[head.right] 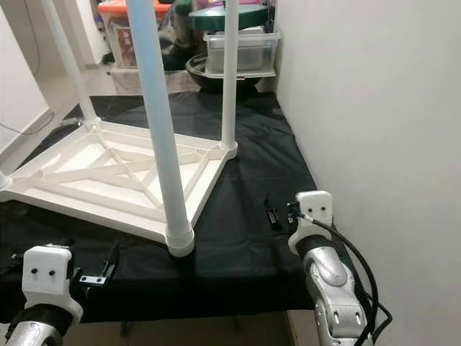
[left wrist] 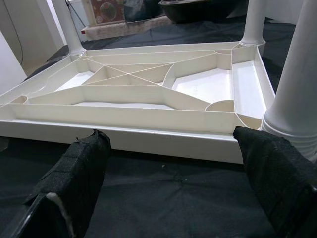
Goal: Building children table
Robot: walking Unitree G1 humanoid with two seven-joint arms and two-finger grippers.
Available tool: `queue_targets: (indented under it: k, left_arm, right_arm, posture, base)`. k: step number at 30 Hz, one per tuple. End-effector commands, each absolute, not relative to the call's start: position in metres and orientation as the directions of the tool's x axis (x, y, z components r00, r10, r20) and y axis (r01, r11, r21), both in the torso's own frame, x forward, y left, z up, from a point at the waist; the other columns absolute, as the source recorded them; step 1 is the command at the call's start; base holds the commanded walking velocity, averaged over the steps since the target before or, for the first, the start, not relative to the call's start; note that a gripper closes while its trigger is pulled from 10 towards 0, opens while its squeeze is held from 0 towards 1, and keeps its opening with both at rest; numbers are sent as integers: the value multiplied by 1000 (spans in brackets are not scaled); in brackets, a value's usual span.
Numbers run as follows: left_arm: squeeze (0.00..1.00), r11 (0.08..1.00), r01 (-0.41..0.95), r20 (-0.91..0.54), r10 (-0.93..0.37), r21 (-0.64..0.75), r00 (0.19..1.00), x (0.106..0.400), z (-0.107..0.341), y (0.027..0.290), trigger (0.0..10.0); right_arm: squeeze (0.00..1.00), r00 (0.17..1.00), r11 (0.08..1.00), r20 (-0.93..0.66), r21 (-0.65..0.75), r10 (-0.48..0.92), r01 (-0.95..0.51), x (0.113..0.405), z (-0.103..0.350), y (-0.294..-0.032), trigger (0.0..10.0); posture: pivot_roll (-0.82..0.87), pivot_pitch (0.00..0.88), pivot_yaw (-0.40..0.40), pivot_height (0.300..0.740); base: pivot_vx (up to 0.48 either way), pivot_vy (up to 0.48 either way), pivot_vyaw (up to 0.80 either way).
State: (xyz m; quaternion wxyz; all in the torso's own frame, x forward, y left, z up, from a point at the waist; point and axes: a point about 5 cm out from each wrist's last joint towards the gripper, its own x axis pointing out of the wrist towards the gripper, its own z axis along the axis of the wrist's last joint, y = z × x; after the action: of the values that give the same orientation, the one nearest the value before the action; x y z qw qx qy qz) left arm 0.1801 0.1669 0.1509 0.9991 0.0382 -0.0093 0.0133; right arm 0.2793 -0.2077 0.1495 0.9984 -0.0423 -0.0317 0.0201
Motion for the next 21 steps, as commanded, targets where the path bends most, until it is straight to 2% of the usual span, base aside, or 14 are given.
queue_targets:
  k: [1, 8, 21]
  left_arm:
    - [0, 996, -23, 6, 22, 81, 1000, 180, 149, 165, 10000]
    - [0, 997, -4, 0, 4, 74, 1000, 181, 148, 161, 10000]
    - [0, 997, -3, -14, 4, 72, 1000, 179, 145, 160, 10000]
  right_arm:
    - [0, 998, 996, 53, -80, 42, -38, 280, 148, -204, 10000]
    - [0, 996, 997, 62, -46, 63, -61, 287, 150, -189, 10000]
    - [0, 994, 996, 60, -33, 89, -87, 292, 151, -180, 10000]
  posture:
    - [14, 18, 14, 740]
    - [19, 14, 10, 740]
    - [23, 10, 8, 740]
  base:
    - [0, 0, 0]
    - [-177, 0, 0]
    - [-258, 0, 0]
